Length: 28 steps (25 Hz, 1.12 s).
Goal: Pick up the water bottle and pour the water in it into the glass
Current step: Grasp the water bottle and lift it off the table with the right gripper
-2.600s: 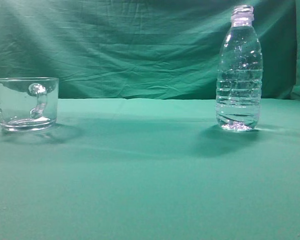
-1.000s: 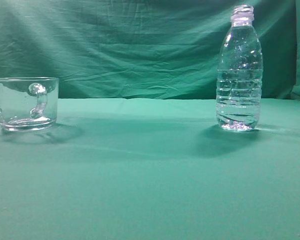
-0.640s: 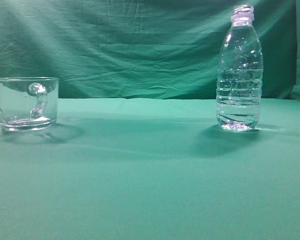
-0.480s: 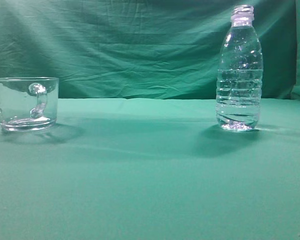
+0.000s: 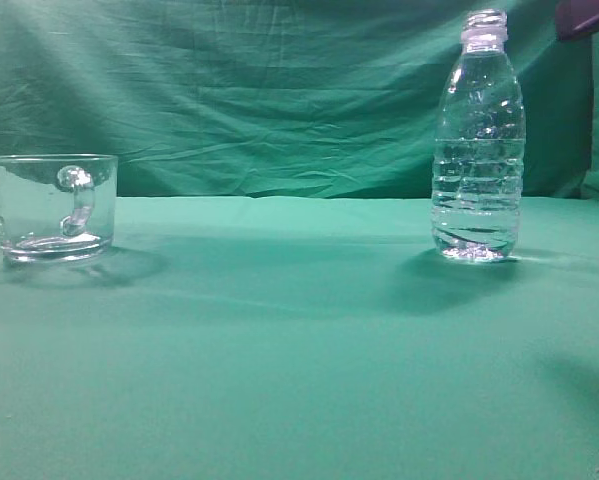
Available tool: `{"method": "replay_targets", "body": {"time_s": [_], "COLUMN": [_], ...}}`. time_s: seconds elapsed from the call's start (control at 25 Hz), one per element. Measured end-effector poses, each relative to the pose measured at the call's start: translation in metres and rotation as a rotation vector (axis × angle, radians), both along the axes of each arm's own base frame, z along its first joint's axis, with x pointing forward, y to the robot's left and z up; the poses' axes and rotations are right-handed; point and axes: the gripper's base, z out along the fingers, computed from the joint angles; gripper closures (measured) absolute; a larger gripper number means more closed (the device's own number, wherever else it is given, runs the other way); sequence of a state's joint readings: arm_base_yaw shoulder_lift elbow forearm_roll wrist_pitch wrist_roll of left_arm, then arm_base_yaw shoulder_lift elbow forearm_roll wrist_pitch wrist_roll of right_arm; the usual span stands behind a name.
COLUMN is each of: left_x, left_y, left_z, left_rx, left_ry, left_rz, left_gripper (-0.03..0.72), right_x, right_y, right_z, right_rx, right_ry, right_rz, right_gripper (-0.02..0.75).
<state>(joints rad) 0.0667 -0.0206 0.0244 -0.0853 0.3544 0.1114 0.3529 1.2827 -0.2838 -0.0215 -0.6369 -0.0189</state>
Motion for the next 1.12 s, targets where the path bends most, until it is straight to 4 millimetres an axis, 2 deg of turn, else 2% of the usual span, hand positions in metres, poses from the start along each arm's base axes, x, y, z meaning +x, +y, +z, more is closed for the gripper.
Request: {"method": "replay_targets", "body": {"time_s": [0.12, 0.16, 0.2, 0.28, 0.32, 0.8, 0.84, 0.88, 0.92, 1.0, 1.12], "left_x": [0.000, 0.000, 0.000, 0.000, 0.000, 0.000, 0.000, 0.000, 0.000, 0.000, 0.000], "left_y": [0.000, 0.000, 0.000, 0.000, 0.000, 0.000, 0.000, 0.000, 0.000, 0.000, 0.000], "left_z": [0.000, 0.000, 0.000, 0.000, 0.000, 0.000, 0.000, 0.000, 0.000, 0.000, 0.000], "left_rx": [0.000, 0.000, 0.000, 0.000, 0.000, 0.000, 0.000, 0.000, 0.000, 0.000, 0.000], "left_ry": [0.000, 0.000, 0.000, 0.000, 0.000, 0.000, 0.000, 0.000, 0.000, 0.000, 0.000], "left_rz": [0.000, 0.000, 0.000, 0.000, 0.000, 0.000, 0.000, 0.000, 0.000, 0.000, 0.000], "left_gripper": [0.688, 0.688, 0.688, 0.688, 0.688, 0.688, 0.688, 0.688, 0.688, 0.688, 0.688], "right_x": [0.014, 0.018, 0.022, 0.029, 0.032, 0.077, 0.079, 0.081, 0.083, 0.086, 0.086], "right_y": [0.006, 0.007, 0.009, 0.013, 0.015, 0.033, 0.034, 0.035, 0.036, 0.037, 0.037], "right_z": [-0.006, -0.009, -0.011, -0.017, -0.020, -0.063, -0.067, -0.071, -0.072, -0.077, -0.081], "right_rx": [0.045, 0.068, 0.082, 0.085, 0.081, 0.083, 0.082, 0.083, 0.083, 0.084, 0.086], "right_ry": [0.013, 0.026, 0.037, 0.057, 0.062, 0.084, 0.089, 0.090, 0.087, 0.091, 0.088], "right_rz": [-0.009, -0.015, -0.016, -0.008, 0.000, 0.017, 0.017, 0.018, 0.020, 0.020, 0.022], "right_gripper": [0.136, 0.099, 0.080, 0.094, 0.052, 0.068, 0.114, 0.139, 0.127, 0.197, 0.188]}}
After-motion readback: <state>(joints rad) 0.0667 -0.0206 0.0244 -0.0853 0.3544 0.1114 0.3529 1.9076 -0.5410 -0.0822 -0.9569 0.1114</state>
